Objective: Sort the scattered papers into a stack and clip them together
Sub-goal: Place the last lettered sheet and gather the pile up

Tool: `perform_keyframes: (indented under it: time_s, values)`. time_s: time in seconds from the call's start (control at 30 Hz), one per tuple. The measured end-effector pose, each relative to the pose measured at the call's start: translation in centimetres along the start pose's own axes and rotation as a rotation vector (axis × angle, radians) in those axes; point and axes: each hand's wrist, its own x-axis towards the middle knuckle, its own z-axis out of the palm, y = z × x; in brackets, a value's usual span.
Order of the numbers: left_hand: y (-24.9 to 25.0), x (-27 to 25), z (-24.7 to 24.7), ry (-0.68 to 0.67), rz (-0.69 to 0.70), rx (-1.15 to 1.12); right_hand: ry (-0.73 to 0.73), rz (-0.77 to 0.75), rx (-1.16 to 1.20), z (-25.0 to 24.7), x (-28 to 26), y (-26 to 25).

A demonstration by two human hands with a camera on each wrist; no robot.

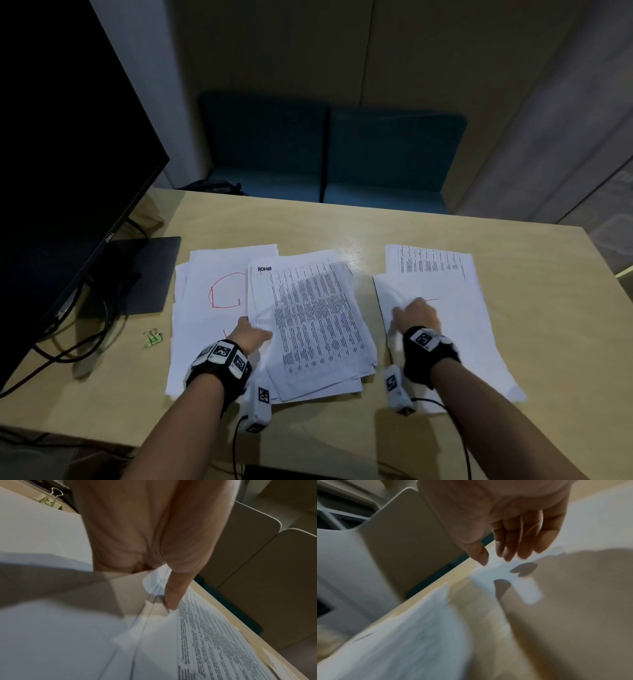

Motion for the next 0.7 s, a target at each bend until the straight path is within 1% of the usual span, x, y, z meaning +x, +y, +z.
perform_keyframes:
  time_s: [0.07,0.13,0.2,0.27,0.37,0.43,0.53,0.57,0.63,0.7]
  values:
    - [-0.2,0.1,0.1,0.001,0.013,0.009,0.091,0.124,-0.105,-1.9,1.0,2.0]
    - [-0.3,0.3,0.2,-0.004,0.027,0.011,0.137,0.233,-0.194,-3.5,1.7,4.0]
    - [-0.2,0.3,0.2,0.000,0.041,0.016,0.129,0.308,-0.221,-4.6,2.3,5.9]
    - [0.0,0.2,0.2,0.008,0.050,0.028,0.101,0.379,-0.187,-5.1,2.9,7.1]
    - [0.0,-0.1,0.1,0.007,0.039,0.026,0.129,0.430,-0.184,-5.3,3.3,7.9]
    - [-0.2,0.4,0.1,-0.002,0.035,0.035,0.121,0.413,-0.181,-5.0,3.9,8.3]
    - [-0.6,1.1,0.1,-0.003,0.052,0.034,0.022,0.397,-0.060,-3.7,6.0,9.6]
    - [-0.8,1.6,0.1,-0.002,0.054,0.038,-0.007,0.366,-0.039,-3.4,6.5,9.7]
    - [-0.6,1.3,0.1,-0.011,0.059,0.045,-0.026,0.228,0.003,-3.9,5.8,8.5]
    - [-0.4,0.7,0.1,-0.013,0.058,0.052,0.053,0.031,0.055,-4.7,4.3,6.2]
